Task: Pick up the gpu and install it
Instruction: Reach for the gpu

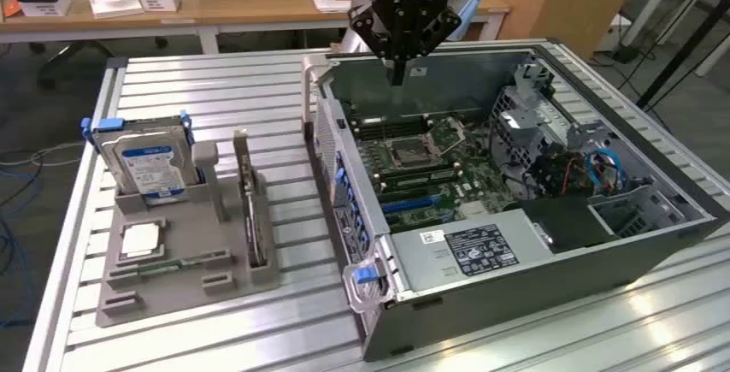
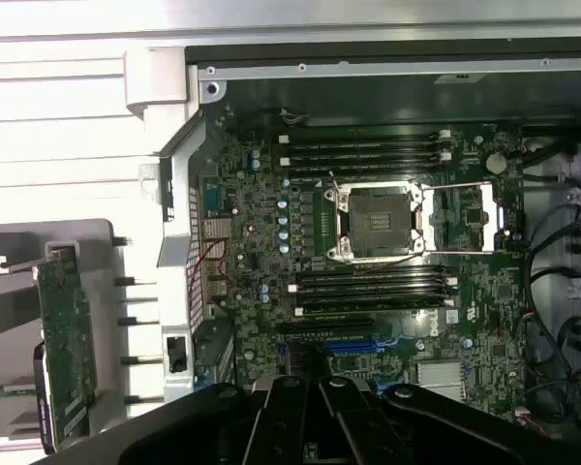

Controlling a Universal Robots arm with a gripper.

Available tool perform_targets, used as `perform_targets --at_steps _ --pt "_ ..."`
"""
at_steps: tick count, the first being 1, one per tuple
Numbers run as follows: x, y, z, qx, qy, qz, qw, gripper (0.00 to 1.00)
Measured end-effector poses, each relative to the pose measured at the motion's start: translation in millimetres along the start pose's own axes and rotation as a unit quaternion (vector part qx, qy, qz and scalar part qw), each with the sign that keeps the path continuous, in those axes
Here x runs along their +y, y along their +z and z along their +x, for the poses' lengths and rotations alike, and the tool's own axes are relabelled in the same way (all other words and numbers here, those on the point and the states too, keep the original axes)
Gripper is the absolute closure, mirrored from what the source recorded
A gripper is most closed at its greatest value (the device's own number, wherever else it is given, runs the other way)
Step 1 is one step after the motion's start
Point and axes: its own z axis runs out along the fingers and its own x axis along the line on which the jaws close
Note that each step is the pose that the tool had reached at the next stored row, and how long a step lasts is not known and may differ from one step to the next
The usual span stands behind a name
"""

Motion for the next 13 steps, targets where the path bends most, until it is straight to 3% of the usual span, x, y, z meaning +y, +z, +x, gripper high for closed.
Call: perform_targets --at_steps 13 --pt "-0.2 -0.1 3.1 0.0 0.0 0.0 1.0 0.89"
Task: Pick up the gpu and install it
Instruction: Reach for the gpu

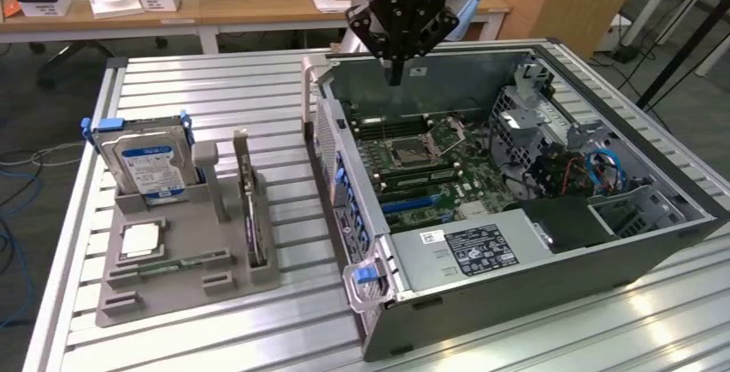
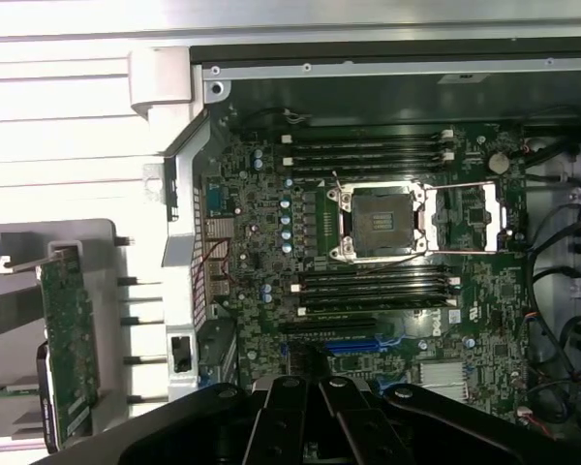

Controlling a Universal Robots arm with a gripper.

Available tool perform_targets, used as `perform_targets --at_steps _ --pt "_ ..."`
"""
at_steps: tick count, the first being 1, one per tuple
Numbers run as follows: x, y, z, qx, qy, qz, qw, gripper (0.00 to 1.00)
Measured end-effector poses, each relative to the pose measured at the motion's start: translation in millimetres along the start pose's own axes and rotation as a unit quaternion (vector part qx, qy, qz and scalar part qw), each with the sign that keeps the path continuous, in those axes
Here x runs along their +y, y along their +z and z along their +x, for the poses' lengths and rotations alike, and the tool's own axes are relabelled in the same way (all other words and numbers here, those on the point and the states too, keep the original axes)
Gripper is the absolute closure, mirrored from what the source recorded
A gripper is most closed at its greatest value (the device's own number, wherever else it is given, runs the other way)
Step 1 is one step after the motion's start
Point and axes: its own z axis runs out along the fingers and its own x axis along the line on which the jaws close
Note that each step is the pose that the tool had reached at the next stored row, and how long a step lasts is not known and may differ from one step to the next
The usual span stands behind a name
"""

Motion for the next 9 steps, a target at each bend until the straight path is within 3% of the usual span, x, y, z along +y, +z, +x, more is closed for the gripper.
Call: perform_targets --at_steps 9 --pt "-0.4 -0.1 5.7 0.0 0.0 0.0 1.0 0.89"
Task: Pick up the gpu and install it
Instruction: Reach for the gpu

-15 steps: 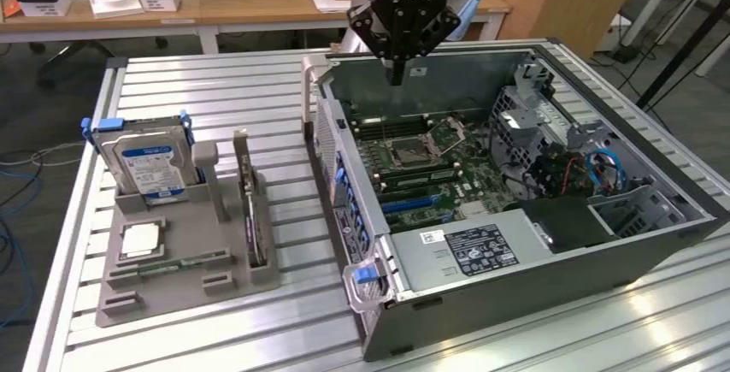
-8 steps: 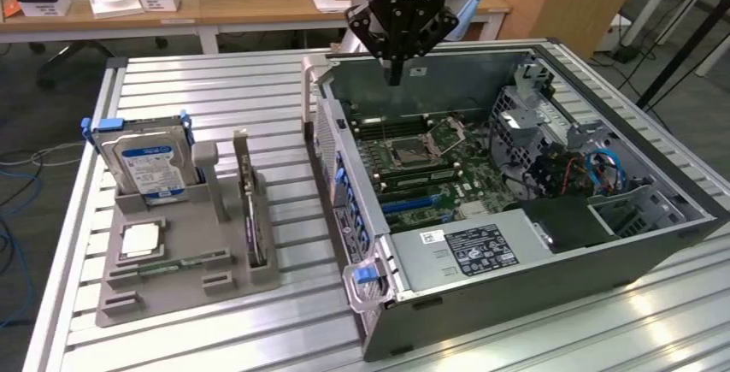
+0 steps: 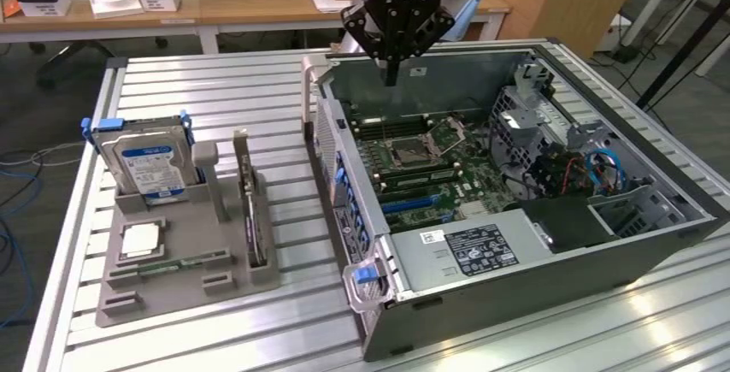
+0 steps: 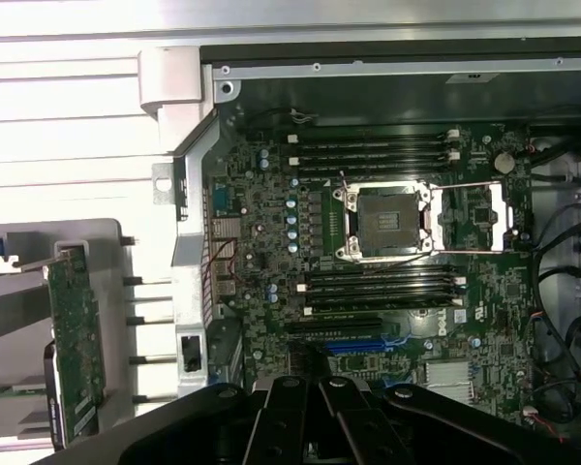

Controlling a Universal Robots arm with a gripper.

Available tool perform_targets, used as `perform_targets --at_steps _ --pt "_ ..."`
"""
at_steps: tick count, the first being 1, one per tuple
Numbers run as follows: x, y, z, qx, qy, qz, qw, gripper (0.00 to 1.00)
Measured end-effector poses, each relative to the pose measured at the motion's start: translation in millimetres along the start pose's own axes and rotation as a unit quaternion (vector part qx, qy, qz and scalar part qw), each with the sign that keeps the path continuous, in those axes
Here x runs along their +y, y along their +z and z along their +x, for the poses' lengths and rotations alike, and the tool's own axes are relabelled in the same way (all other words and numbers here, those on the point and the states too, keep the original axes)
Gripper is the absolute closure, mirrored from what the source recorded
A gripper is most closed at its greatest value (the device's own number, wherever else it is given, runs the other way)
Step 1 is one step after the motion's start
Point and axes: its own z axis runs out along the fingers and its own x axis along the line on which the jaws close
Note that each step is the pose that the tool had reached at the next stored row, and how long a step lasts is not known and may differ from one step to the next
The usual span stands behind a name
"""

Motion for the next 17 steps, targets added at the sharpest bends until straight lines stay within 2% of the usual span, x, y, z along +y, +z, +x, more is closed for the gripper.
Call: perform_targets --at_steps 17 --pt "-1.0 -0.4 13.0 0.0 0.0 0.0 1.0 0.89"
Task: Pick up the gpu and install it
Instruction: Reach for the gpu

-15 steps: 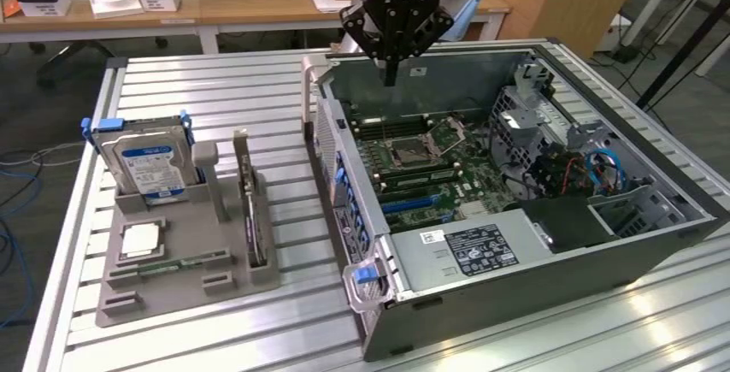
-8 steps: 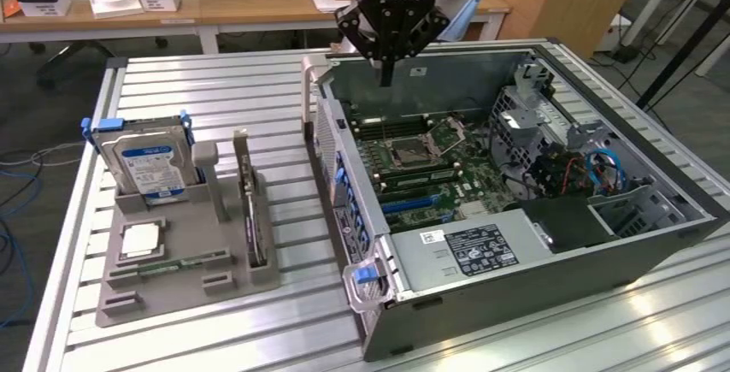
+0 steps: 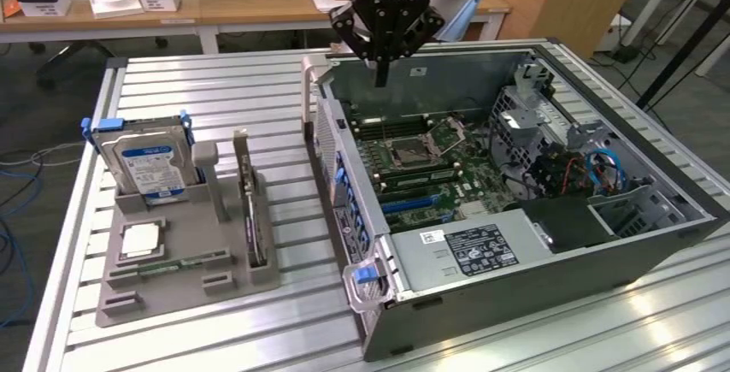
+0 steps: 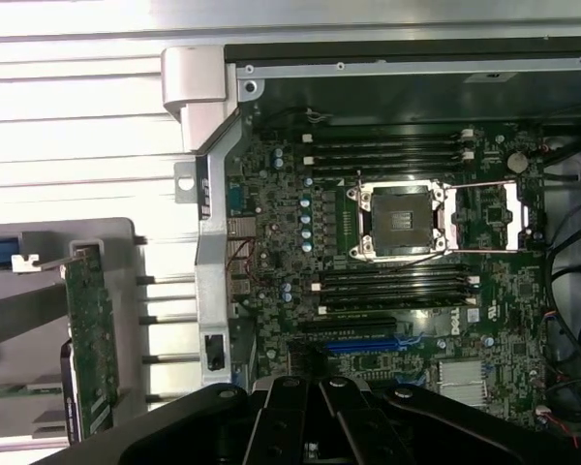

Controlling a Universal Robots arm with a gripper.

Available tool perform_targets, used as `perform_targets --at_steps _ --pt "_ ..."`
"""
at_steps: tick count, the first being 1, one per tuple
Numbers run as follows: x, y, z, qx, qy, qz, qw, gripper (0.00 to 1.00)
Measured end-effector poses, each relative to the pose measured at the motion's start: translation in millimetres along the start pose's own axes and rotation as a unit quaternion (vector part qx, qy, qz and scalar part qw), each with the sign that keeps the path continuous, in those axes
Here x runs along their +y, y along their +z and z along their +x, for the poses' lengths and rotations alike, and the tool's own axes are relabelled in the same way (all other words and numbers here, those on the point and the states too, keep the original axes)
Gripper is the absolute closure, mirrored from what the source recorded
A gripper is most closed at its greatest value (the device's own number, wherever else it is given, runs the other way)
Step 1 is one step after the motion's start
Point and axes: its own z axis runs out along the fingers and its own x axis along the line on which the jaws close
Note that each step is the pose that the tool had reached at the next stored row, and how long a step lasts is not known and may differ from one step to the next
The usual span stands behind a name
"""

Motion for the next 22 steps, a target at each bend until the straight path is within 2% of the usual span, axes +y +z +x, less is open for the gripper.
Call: perform_targets --at_steps 22 --pt "-1.1 -0.4 14.6 0.0 0.0 0.0 1.0 0.89"
